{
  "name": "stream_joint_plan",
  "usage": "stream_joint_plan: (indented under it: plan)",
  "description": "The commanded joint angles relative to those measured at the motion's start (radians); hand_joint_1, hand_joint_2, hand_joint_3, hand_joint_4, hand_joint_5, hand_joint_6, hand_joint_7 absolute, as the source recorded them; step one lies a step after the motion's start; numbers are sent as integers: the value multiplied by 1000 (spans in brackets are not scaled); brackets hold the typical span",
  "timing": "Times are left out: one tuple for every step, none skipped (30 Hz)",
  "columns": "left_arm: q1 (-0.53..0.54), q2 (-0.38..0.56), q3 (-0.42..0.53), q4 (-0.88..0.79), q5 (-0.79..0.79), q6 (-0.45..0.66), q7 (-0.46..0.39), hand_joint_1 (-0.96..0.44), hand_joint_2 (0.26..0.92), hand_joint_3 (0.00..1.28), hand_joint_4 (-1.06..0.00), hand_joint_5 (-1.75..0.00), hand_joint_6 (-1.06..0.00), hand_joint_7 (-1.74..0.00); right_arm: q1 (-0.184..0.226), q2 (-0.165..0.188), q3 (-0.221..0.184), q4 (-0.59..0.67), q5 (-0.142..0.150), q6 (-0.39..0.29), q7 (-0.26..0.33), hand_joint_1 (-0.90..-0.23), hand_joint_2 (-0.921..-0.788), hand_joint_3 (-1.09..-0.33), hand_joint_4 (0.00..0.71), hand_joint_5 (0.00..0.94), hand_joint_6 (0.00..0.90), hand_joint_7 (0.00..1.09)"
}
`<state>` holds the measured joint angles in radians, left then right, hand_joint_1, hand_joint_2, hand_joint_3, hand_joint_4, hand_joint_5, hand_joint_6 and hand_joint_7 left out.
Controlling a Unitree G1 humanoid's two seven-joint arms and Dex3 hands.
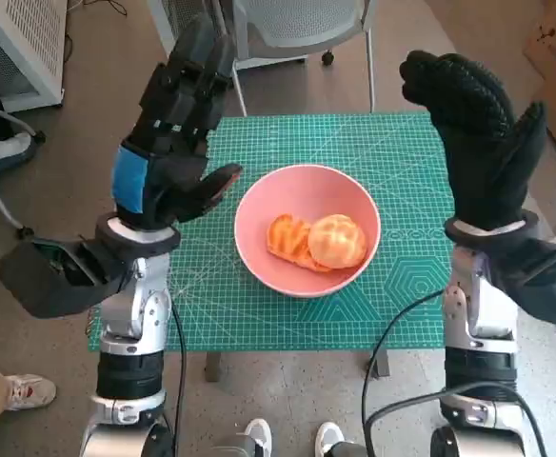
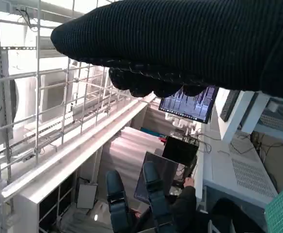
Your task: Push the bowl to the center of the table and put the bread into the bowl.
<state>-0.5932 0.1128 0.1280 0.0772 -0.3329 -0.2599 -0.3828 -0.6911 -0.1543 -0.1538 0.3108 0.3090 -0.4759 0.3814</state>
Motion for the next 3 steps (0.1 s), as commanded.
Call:
stream_joint_plan:
  plan:
    - [13,-3,3,-27,-6,2,12,-540,921,227,1,1,-180,-49,0,-4,3,15,-3,12,10,-512,-921,-537,390,0,446,6]
    - [15,-4,3,-28,-4,0,15,-541,921,228,1,1,-180,-51,0,-4,3,16,-2,12,11,-511,-921,-537,391,0,446,6]
    - [16,-4,3,-29,-3,-2,17,-541,921,228,1,1,-180,-53,-1,-4,3,17,-2,12,11,-510,-921,-537,390,0,446,6]
